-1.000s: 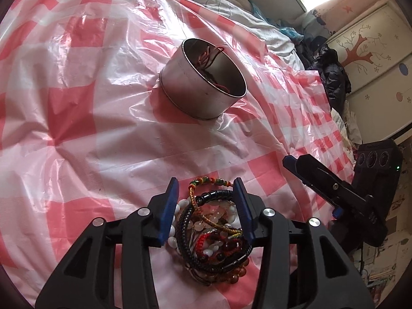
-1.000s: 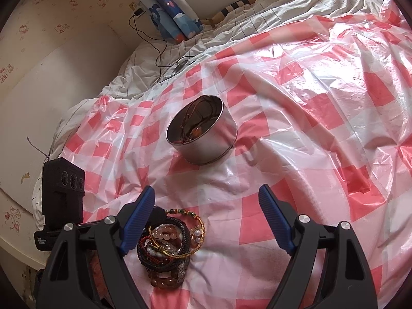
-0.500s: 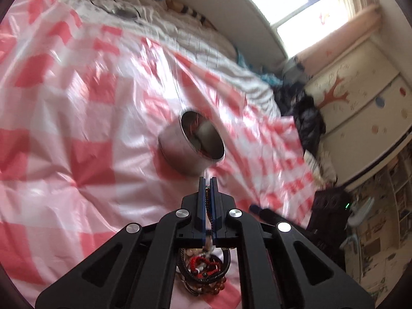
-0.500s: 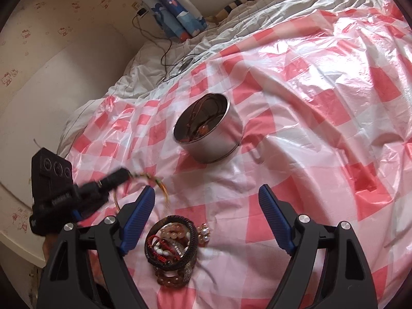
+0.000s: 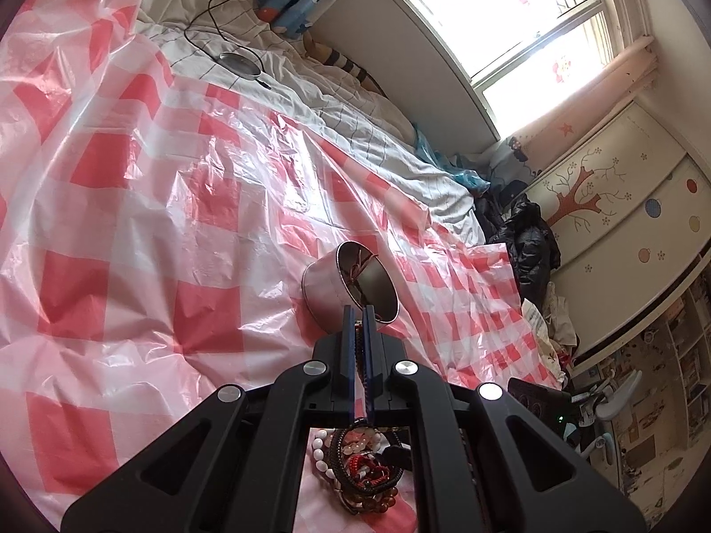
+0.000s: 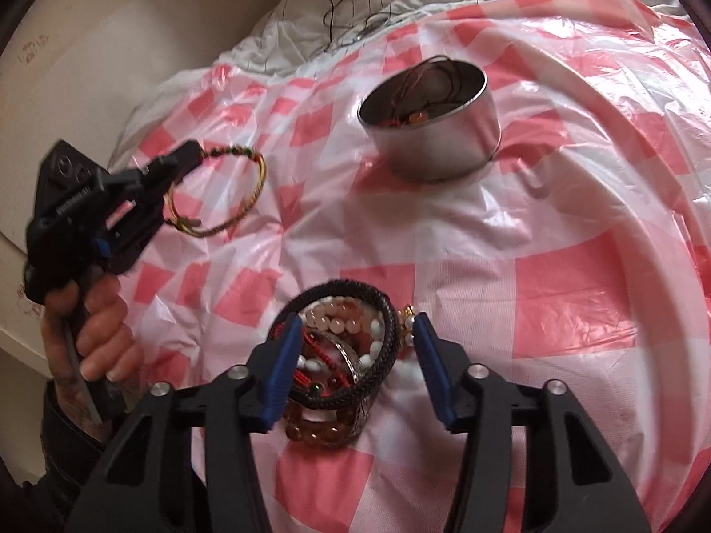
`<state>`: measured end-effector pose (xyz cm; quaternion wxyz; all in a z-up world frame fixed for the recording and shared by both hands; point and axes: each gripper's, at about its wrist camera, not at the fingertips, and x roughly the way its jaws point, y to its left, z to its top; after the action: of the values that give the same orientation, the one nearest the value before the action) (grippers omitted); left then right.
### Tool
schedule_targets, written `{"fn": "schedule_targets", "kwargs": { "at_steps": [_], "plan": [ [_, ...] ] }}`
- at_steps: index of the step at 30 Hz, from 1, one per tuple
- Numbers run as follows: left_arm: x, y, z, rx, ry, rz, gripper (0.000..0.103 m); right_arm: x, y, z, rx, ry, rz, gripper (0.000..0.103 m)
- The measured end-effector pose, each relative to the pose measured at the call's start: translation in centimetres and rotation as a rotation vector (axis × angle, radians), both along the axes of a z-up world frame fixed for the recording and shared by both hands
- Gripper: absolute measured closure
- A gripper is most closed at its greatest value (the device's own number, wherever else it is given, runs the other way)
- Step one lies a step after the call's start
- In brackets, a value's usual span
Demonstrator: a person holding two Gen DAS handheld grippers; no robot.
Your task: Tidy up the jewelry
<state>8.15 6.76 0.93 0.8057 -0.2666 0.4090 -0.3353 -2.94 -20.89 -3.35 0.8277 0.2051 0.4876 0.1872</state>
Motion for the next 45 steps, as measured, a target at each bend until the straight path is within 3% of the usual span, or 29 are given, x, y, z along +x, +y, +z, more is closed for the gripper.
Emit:
{"fn": "schedule_targets", "kwargs": {
  "at_steps": [2,3,4,5,15,19,28,33,40,45],
  "plan": [
    [0.0,-0.1,-0.1,0.001,0.003,-0.001,0.1,0.0,0.1,-0.3,-0.014,0.006,0.001,0.074],
    [0.0,-0.1,-0.2,0.003,0.005,-0.001,0.1,0.0,0.0,-0.4,-0.016,0.006,-0.007,0.077],
    [0.0,-0.1,-0.2,0.003,0.006,-0.001,0.1,0.0,-0.1,-0.4,-0.003,0.005,-0.011,0.091],
    [0.0,-0.1,-0.2,0.003,0.005,-0.002,0.1,-0.1,-0.4,-0.2,0.023,-0.004,-0.014,0.092],
    [0.0,-0.2,-0.1,0.0,0.005,0.005,0.1,-0.5,-2.2,1.4,0.138,-0.085,-0.042,0.092],
    [0.0,-0.2,-0.2,0.001,0.004,0.005,0.1,-0.7,-4.4,1.7,0.214,-0.106,-0.117,0.092],
    [0.1,-0.9,0.0,-0.009,-0.005,-0.009,0.1,-1.1,-8.2,2.9,0.255,-0.184,-0.282,0.092],
    [1.0,-2.7,0.7,-0.011,-0.034,-0.018,0.1,-1.3,-10.1,4.0,0.269,-0.259,-0.353,0.092],
    [3.6,-6.8,1.3,-0.017,-0.072,-0.017,0.1,0.5,-13.0,3.9,0.301,-0.275,-0.449,0.092],
    [5.9,-9.5,0.8,-0.005,-0.088,0.005,0.1,1.0,-13.7,4.0,0.303,-0.287,-0.453,0.092]
  ]
}}
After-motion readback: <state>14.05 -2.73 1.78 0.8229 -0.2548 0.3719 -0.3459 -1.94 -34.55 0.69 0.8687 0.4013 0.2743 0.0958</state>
